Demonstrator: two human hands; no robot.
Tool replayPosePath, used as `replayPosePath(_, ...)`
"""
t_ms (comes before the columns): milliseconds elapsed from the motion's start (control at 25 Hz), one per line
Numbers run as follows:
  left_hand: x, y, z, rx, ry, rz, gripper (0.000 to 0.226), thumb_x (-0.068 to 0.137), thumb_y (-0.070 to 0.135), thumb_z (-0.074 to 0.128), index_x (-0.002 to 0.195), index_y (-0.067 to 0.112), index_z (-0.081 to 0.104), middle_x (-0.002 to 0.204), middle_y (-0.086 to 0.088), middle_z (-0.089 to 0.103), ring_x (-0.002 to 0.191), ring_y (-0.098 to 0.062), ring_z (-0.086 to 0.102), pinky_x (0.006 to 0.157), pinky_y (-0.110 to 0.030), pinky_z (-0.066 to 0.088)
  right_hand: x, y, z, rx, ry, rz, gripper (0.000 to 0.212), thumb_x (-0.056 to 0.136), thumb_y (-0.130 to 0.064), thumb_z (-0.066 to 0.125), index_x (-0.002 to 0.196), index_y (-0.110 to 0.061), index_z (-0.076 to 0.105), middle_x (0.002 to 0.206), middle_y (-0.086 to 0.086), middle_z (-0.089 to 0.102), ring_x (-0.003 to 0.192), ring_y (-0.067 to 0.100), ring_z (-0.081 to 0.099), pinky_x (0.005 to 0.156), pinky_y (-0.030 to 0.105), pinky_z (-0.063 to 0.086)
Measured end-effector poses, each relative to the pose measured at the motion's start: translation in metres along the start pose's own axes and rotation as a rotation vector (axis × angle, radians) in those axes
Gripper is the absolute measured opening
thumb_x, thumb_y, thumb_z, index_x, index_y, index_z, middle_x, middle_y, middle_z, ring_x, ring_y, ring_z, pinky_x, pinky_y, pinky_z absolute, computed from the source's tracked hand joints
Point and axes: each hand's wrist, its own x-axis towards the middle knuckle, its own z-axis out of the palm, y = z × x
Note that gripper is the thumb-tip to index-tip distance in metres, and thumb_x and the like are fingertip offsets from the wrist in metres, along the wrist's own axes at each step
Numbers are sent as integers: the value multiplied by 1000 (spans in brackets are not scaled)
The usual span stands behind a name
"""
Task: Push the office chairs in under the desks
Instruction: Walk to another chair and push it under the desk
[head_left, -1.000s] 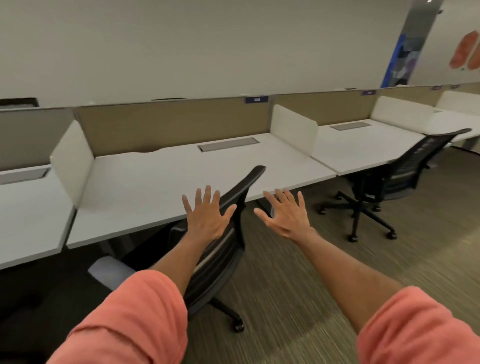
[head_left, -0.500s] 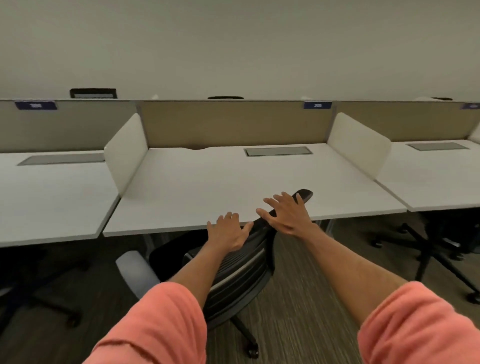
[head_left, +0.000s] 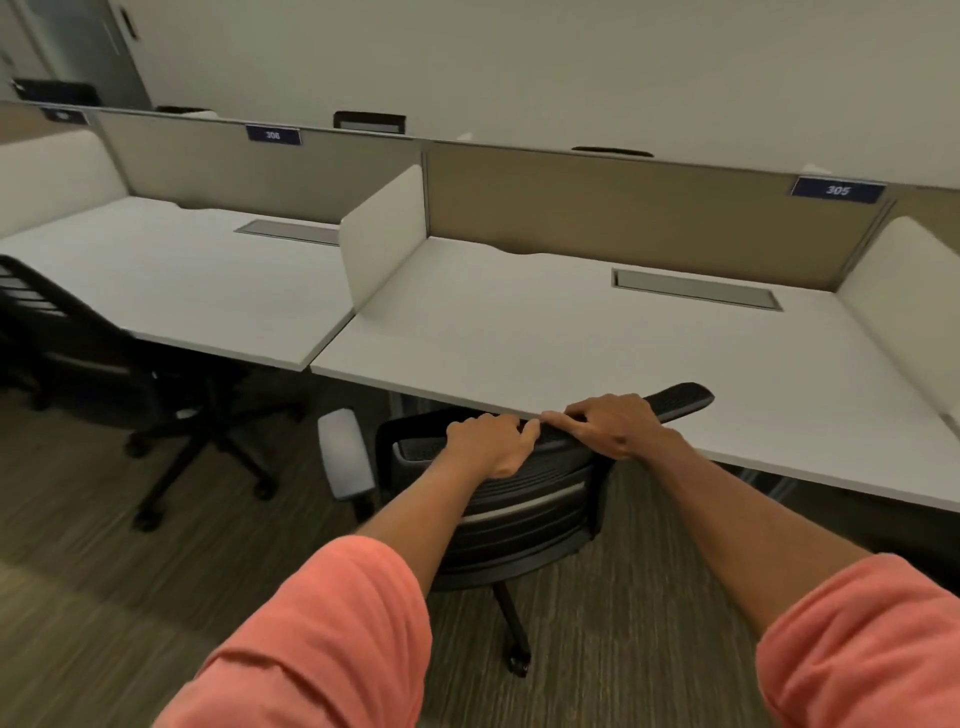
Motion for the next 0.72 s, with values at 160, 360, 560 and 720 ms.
replayPosePath(160,-20,19,19,0,199,-78,56,101,49,20,109,13,63,106,-10,67,98,-31,60,91,-50,38,-13,-2,10,-2,79,-36,92,75,-85,-5,99,-34,68,83,-3,67,78,18,58,70,36,34)
replayPosePath(360,-41,10,31,20,270,9,55,101,52,21,109,16,62,97,-5,67,89,-26,62,89,-49,43,-39,-11,22,24,133,-42,76,89,-77,10,114,-34,67,85,1,68,77,18,54,75,37,34)
replayPosePath(560,-65,-9,34,6,287,68,54,100,55,21,101,20,63,84,1,61,78,-19,57,76,-41,38,-67,-38,27,46,193,5,76,88,-77,10,111,-33,68,83,-3,67,81,17,59,79,38,38)
replayPosePath(720,-100,-25,38,4,284,134,54,99,56,22,103,21,63,86,1,64,80,-19,58,76,-41,38,-106,-69,32,70,231,54,87,81,-80,2,107,-31,69,73,-7,56,74,13,52,77,38,38)
